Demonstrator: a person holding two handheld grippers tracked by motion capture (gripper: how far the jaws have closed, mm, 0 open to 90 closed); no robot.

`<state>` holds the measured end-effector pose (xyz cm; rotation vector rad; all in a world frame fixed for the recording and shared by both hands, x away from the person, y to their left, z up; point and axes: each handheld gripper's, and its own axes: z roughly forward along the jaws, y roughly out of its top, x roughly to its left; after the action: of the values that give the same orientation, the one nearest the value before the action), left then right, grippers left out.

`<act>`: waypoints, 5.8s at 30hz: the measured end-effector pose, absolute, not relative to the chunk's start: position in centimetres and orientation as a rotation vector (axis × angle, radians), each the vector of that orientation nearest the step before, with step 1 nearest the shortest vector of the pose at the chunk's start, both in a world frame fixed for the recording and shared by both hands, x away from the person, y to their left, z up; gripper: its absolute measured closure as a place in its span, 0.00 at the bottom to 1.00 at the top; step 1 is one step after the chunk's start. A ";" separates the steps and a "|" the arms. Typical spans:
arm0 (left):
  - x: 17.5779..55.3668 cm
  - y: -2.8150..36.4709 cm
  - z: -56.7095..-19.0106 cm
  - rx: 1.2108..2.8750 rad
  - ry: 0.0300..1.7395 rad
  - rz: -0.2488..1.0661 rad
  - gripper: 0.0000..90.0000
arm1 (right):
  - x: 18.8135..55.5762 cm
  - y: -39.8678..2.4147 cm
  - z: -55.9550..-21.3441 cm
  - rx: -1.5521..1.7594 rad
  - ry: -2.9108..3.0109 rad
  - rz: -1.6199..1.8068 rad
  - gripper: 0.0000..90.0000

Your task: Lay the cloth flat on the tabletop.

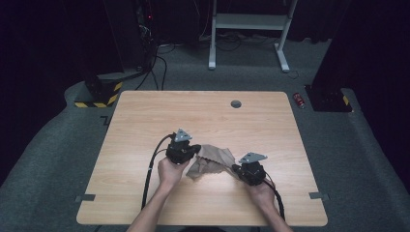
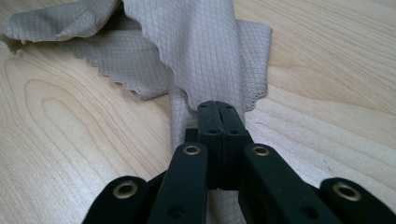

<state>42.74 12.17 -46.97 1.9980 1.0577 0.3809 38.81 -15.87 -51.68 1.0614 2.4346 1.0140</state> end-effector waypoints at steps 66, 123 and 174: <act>41.8 11.7 -46.0 2.125 1.045 0.440 0.54 | 42.4 -16.2 -48.1 1.042 2.347 1.007 0.78; 38.1 15.7 -52.6 2.014 1.180 0.522 0.43 | 40.9 -13.7 -50.1 0.990 2.455 0.944 0.73; 38.0 15.5 -52.7 2.008 1.198 0.525 0.39 | 41.0 -7.3 -46.2 0.846 2.520 0.961 0.77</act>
<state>38.01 15.55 -52.67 2.0077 1.1979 0.5249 41.03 -7.31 -46.16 0.8460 2.5196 0.9606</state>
